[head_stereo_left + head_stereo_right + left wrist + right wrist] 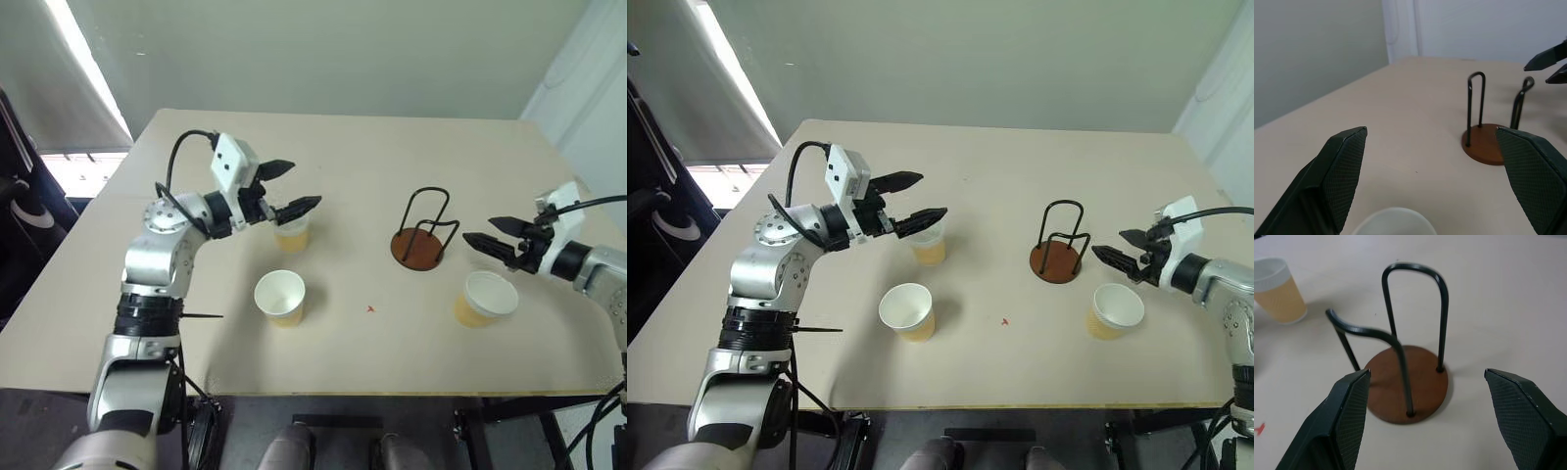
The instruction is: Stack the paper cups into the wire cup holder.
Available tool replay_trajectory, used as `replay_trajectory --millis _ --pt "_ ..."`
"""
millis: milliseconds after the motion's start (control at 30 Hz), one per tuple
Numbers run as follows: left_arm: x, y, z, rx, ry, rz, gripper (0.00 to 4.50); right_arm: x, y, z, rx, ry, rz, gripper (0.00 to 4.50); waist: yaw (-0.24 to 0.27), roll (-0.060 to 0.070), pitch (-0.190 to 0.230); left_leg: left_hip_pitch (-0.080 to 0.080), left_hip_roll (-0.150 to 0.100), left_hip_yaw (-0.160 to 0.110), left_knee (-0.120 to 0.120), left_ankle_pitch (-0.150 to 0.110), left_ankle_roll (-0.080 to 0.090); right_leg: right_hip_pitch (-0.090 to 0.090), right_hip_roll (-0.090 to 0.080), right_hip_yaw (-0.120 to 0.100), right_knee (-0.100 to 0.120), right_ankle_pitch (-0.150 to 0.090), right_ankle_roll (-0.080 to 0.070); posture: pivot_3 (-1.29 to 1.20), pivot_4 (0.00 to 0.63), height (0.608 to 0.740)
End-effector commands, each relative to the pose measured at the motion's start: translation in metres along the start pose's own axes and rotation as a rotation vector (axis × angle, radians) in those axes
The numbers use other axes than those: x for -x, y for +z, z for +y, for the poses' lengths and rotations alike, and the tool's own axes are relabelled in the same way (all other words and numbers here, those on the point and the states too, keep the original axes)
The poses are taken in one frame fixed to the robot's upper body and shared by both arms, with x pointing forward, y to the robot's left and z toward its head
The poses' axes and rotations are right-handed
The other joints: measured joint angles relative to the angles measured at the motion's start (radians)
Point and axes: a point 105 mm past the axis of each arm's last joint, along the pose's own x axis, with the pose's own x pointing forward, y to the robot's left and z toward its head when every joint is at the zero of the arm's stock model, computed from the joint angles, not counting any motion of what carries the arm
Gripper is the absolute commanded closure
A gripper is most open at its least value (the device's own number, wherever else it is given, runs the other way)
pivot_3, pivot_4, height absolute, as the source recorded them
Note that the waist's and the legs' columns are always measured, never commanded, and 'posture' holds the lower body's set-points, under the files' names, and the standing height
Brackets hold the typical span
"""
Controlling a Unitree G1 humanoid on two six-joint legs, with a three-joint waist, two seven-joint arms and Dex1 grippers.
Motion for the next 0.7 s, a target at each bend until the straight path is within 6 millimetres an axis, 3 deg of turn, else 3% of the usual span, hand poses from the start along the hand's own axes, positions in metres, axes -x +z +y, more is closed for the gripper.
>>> replay_trajectory --millis 33,100,133,200,467,700 --pt "0.004 0.018 0.001 -0.038 -0.008 -0.040 0.02 0.006 0.013 0.006 0.033 0.043 -0.026 0.71 0.000 0.000 0.000 0.000 0.000 0.000 0.000 0.000 0.000 0.000 0.000 0.000 0.000 0.000 0.000 0.00 0.150 0.740" --pt "0.005 0.019 0.002 -0.044 -0.005 -0.035 0.02 0.007 0.014 0.009 0.026 0.073 -0.020 0.71 0.000 0.000 0.000 0.000 0.000 0.000 0.000 0.000 0.000 0.000 0.000 0.000 0.000 0.000 0.000 0.00 0.150 0.740" --pt "0.005 0.019 0.003 -0.045 -0.006 -0.033 0.00 0.008 0.014 0.011 0.025 0.085 -0.016 0.34 0.000 0.000 0.000 0.000 0.000 0.000 0.000 0.000 0.000 0.000 0.000 0.000 0.000 0.000 0.000 0.00 0.150 0.740" --pt "0.005 0.019 0.002 -0.044 -0.011 -0.034 0.00 0.008 0.014 0.014 0.031 0.103 -0.008 0.04 0.000 0.000 0.000 0.000 0.000 0.000 0.000 0.000 0.000 0.000 0.000 0.000 0.000 0.000 0.001 0.00 0.150 0.740" --pt "0.008 0.013 -0.023 -0.021 -0.188 0.028 0.00 0.003 0.018 0.009 0.106 0.064 0.006 0.04 -0.001 0.000 0.000 0.000 0.000 0.000 0.000 0.000 0.000 0.000 0.000 0.000 0.000 0.000 0.001 0.00 0.150 0.740" --pt "0.011 0.025 -0.042 -0.019 -0.322 0.006 0.00 -0.008 0.014 -0.003 0.101 0.008 0.003 0.04 0.001 0.000 0.000 0.000 0.000 -0.001 0.000 0.000 0.000 0.000 0.000 0.000 0.000 0.000 0.001 0.00 0.150 0.740"
